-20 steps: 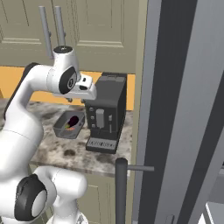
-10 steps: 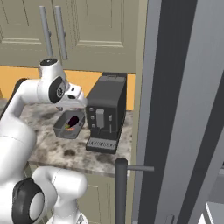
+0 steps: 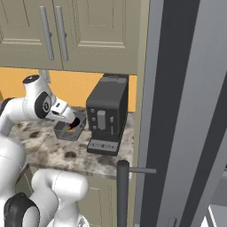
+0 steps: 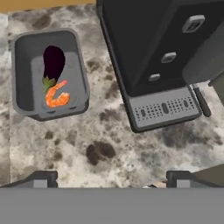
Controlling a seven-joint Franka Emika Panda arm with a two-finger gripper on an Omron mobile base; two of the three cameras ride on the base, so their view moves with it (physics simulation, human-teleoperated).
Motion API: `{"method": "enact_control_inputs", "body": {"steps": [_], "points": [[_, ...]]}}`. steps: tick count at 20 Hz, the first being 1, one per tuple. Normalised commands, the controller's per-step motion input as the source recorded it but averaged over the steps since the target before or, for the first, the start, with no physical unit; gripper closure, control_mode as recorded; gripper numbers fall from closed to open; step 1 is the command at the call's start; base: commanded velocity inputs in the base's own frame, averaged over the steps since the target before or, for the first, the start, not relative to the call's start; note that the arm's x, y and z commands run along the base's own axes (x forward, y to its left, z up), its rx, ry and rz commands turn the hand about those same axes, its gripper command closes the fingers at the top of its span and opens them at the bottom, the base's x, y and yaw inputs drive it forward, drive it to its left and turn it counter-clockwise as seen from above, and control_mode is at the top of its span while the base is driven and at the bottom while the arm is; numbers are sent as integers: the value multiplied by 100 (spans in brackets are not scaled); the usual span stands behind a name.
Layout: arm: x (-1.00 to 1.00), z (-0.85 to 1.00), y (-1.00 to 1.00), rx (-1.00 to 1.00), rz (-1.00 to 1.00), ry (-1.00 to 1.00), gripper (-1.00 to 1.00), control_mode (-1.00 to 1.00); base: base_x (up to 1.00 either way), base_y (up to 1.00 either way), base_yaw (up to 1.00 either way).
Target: Place the tupperware on the top shelf of the fridge. Make space for the tupperware among the existing items by rearranging them on the shelves if needed. Close the fridge door when finished.
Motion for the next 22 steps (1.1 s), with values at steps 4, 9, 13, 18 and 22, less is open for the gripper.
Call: {"method": "enact_control_inputs", "body": {"steps": [4, 9, 13, 18, 22], "points": [[1, -29, 9, 0, -30, 1, -100, -100, 0, 0, 0], [27, -47, 0, 9, -27, 1, -100, -100, 0, 0, 0], [48, -61, 0, 18, -25, 2, -100, -100, 0, 0, 0], [41, -27, 0, 16, -17, 0, -100, -100, 0, 0, 0], [46, 0, 0, 2, -8, 0, -100, -100, 0, 0, 0]]}}
